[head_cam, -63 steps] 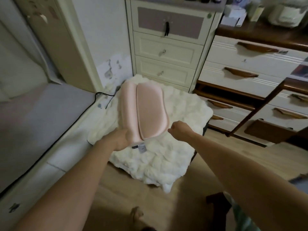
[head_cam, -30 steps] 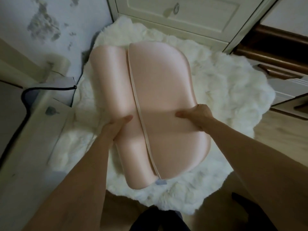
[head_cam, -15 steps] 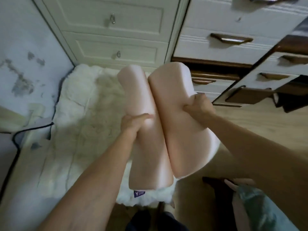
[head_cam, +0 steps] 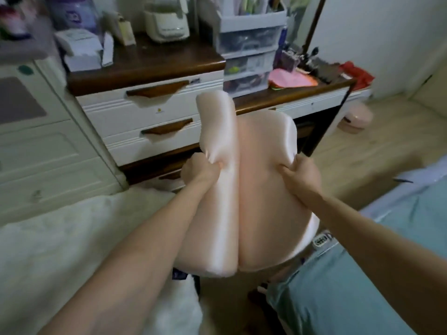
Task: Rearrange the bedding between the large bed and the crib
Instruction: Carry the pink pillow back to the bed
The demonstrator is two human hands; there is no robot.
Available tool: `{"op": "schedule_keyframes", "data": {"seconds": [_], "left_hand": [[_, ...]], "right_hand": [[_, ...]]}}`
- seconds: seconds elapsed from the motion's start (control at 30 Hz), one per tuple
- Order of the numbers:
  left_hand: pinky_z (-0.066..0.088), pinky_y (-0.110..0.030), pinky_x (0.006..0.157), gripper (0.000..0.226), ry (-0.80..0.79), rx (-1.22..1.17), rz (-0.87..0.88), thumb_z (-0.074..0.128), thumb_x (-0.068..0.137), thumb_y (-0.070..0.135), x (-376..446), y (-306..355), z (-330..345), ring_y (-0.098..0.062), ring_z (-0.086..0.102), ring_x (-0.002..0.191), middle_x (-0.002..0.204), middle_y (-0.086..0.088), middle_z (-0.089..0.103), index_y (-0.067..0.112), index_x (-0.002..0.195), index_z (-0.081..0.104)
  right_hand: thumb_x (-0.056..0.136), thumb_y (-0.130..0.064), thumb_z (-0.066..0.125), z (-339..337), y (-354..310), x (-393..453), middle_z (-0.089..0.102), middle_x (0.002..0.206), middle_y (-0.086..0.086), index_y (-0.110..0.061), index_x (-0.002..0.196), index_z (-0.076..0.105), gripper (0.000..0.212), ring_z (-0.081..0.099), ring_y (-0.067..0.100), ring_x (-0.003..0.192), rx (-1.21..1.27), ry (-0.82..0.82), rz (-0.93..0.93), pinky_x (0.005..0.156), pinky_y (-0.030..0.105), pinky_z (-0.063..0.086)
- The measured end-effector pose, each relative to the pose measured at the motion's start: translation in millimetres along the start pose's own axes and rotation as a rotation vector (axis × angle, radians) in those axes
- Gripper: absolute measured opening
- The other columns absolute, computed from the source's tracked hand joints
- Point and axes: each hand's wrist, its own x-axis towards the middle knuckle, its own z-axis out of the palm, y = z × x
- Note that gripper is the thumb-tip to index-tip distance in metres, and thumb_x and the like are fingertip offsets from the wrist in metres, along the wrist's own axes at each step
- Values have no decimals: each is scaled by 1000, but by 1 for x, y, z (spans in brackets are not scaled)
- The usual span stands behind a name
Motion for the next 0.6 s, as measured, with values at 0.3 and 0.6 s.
{"op": "schedule_keyframes", "data": {"seconds": [0.3,0.6], "left_hand": [[40,-32,68,34,6,308,381,56,92,36,8,182,99,-29,61,102,111,-8,64,12,116,58],[38,-32,73,44,-175,391,674,56,90,44,76,320,205,-36,58,107,116,-14,63,7,115,57]], "right_hand": [[69,-49,47,-107,96,77,62,73,7,-8,85,61,46,57,29,69,164,215,181,60,34,43],[84,-36,57,-164,161,168,63,72,6,-11,80,61,26,61,29,71,191,449,387,62,37,47]]}}
